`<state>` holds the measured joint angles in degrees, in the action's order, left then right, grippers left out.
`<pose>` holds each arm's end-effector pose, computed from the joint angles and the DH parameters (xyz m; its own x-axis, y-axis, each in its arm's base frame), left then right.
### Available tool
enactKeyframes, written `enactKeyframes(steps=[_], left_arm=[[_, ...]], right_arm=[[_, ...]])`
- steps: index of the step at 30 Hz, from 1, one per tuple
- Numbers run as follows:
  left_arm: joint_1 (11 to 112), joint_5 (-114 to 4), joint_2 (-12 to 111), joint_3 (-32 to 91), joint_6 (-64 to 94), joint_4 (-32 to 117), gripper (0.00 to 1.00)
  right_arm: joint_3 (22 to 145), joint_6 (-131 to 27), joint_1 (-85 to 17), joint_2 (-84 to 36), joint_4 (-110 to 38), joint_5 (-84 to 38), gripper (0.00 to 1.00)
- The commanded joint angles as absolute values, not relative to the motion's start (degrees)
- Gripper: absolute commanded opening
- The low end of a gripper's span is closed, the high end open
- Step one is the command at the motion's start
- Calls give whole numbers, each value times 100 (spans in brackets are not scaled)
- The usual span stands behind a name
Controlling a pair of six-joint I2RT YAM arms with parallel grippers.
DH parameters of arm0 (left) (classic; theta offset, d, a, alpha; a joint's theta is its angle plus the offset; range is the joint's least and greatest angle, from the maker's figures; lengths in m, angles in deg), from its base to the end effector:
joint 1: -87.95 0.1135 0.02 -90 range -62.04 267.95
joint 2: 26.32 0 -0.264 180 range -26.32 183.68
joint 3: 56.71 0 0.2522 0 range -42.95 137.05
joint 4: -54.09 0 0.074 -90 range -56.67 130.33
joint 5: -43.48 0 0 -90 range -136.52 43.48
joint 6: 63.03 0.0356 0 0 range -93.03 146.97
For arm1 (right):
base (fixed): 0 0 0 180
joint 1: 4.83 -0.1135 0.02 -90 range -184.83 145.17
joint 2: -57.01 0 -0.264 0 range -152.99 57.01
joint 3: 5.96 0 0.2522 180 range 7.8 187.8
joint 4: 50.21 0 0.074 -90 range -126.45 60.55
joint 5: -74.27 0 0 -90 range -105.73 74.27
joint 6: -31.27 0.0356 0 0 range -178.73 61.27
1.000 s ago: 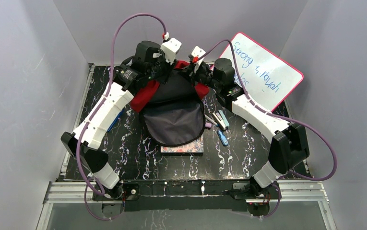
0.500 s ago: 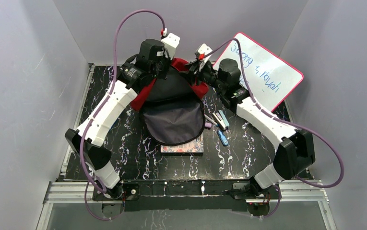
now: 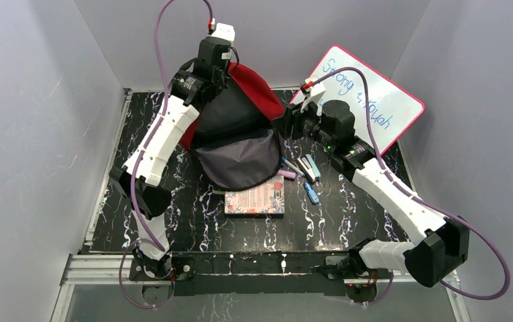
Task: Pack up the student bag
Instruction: Unzip the student bag at the center of the board.
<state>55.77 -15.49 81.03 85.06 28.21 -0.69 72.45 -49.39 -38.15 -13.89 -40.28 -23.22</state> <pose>0.3523 -0.2000 0.4717 -0.2934 0.2065 -0.9334 0.0537 0.9784 0.1996 0.2422 0.1647 0.3913 -0.1409 0.1000 -0.9850 -0.6391 0.7507 0.1676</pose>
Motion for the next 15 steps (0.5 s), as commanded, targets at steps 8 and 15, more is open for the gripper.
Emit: enactKeyframes(steps=[8, 15], left_arm=[[6871, -1315, 7837, 9047, 1579, -575, 0], [7042, -1584, 7842, 8887, 1555, -581, 0]], right_arm=[[6766, -3353, -3780, -1184, -1968, -1958, 60], [6425, -3153, -3787, -1103, -2005, -2376, 76]])
